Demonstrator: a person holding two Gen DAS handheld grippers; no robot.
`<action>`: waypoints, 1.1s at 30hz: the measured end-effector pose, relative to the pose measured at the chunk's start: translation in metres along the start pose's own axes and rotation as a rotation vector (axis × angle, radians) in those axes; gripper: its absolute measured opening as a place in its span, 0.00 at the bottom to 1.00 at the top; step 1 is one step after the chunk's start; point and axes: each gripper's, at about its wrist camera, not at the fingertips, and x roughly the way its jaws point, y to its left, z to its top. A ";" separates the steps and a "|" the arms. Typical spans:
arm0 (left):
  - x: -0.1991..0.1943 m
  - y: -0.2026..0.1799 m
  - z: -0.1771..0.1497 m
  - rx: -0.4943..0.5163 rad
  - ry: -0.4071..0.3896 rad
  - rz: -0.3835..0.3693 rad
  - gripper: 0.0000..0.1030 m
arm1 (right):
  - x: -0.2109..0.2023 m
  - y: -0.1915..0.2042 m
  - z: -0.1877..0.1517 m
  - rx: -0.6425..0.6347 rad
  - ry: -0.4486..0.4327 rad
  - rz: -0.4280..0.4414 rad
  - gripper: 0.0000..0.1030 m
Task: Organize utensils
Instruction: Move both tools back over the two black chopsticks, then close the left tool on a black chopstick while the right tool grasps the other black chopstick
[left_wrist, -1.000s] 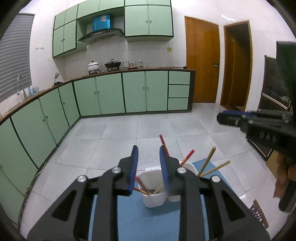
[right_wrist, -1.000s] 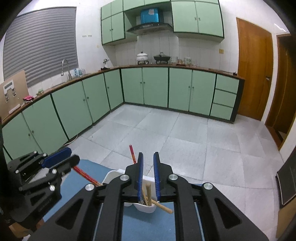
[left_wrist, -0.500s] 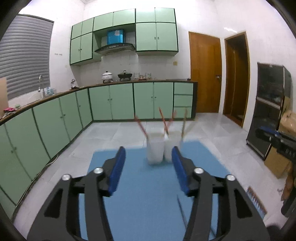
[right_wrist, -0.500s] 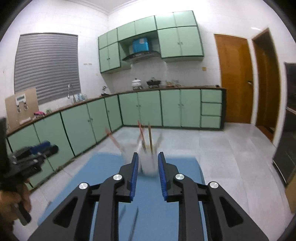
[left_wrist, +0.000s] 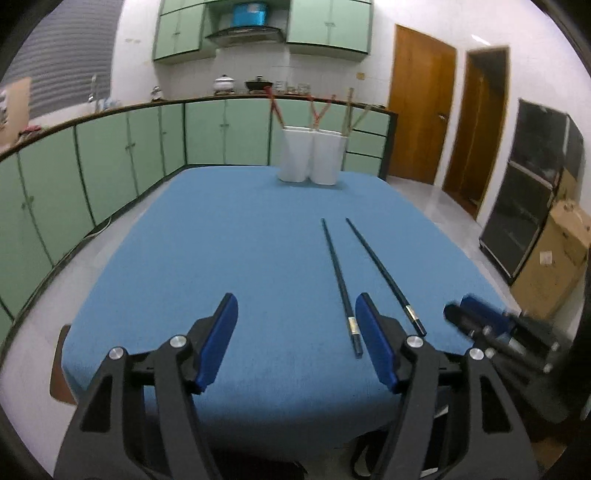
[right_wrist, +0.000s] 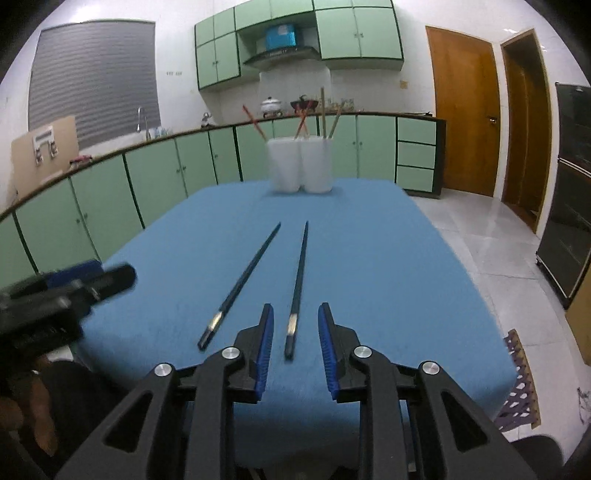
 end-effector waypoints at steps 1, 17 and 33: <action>-0.002 0.005 0.000 -0.015 -0.007 0.010 0.63 | 0.003 0.001 -0.003 0.002 0.008 -0.001 0.24; 0.007 0.010 -0.001 -0.035 0.014 0.015 0.63 | 0.037 -0.003 -0.004 -0.001 0.053 -0.065 0.13; 0.035 -0.028 -0.026 0.033 0.091 -0.041 0.62 | 0.032 -0.037 -0.004 0.122 0.051 -0.140 0.07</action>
